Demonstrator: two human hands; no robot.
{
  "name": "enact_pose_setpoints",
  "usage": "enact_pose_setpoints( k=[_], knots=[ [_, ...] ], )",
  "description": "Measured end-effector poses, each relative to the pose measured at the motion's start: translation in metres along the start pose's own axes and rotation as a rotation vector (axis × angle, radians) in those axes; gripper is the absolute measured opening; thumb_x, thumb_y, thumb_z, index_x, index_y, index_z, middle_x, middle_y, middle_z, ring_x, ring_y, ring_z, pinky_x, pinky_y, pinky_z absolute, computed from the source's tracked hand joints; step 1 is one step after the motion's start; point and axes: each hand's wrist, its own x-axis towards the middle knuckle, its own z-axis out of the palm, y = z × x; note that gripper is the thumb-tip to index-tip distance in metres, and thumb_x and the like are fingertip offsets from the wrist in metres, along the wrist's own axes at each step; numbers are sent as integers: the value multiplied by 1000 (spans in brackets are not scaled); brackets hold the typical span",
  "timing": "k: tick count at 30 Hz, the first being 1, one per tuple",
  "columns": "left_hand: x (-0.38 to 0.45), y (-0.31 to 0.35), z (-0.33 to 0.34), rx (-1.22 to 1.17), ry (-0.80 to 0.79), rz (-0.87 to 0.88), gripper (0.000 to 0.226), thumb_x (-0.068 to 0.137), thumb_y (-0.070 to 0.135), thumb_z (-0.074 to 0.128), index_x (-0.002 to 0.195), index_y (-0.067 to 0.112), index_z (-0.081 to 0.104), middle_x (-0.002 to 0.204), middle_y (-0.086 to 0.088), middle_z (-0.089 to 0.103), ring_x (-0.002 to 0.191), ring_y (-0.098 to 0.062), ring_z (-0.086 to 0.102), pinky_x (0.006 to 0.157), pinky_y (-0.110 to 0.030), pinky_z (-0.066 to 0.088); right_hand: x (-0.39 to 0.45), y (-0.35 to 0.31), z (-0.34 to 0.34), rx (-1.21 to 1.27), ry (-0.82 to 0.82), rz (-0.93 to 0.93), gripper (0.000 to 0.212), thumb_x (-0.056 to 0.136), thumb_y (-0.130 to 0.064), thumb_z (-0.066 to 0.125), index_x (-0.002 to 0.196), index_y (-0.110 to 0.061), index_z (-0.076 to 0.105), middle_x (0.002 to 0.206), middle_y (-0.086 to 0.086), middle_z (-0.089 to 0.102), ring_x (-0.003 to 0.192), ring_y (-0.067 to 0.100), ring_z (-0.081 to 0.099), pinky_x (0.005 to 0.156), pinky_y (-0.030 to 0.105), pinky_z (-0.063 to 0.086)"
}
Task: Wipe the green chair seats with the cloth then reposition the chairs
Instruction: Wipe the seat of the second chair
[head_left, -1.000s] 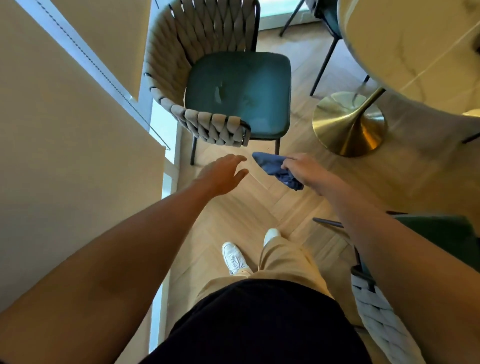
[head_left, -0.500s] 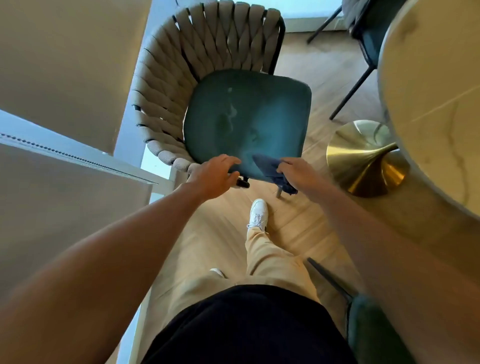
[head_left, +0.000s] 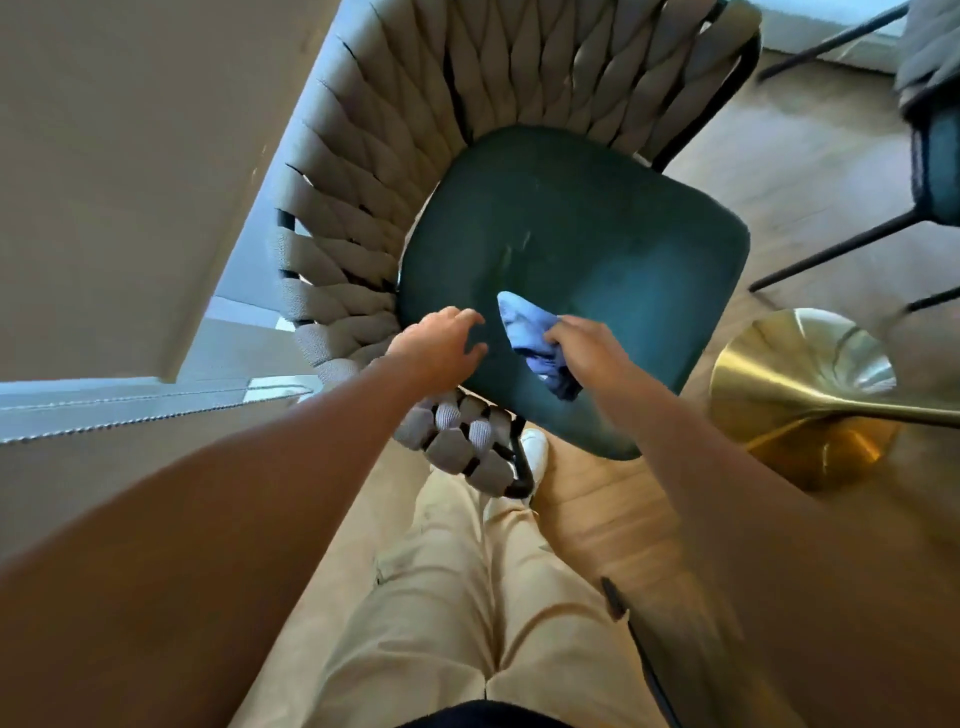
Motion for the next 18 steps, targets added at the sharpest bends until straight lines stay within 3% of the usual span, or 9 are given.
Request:
enact_pose_setpoints(
  k=[4,6,7,9,10,12,15,18],
  knots=[
    [66,-34,0,-41,-20,-4,46,100,41,56,140,20,51,138,-10,54,128,-32,53,104,-46,46,70,-27,16,3,28,-88,7,76,-22,49,73,-22,55,59,10,52,50,23,46,50,30,40],
    [95,-48,-1,-77,9,9,43,98,37,59,136,17,55,134,-13,57,126,-35,54,104,-46,46,104,-38,22,5,96,-217,14,78,-23,48,77,-28,61,64,5,56,57,24,50,57,36,44],
    [108,-54,-2,-85,44,19,41,98,35,59,134,16,56,133,-14,57,125,-35,54,103,-46,46,119,-42,23,-35,155,-307,24,84,-21,48,90,-32,69,74,-1,63,67,22,56,65,35,49],
    [133,-63,-7,-80,125,52,40,99,32,59,135,14,57,135,-13,57,125,-35,54,102,-44,46,147,-49,26,-125,291,-491,40,93,-14,47,125,-23,69,114,-3,70,102,18,64,95,32,51],
    [145,-66,-11,-68,165,75,42,99,31,58,137,13,56,137,-13,56,125,-35,53,103,-43,45,162,-52,27,-200,353,-571,44,94,-14,48,135,-17,64,134,2,64,122,22,58,109,36,43],
    [170,-72,-16,-31,242,147,46,99,29,58,140,9,53,141,-15,53,129,-35,51,107,-41,41,189,-52,30,-402,423,-634,51,94,-18,51,145,-16,55,156,10,44,145,32,38,121,44,26],
    [208,-77,-16,18,317,255,54,101,31,54,149,7,46,155,-15,43,145,-33,37,121,-41,27,221,-49,33,-562,433,-600,61,96,-25,54,155,-19,39,166,10,23,154,32,17,123,48,12],
    [235,-80,-10,62,353,283,59,107,33,44,157,6,32,166,-11,27,155,-28,19,125,-36,6,245,-52,34,-655,442,-669,68,96,-29,53,159,-14,29,168,12,16,155,33,11,125,50,8]
  ],
)
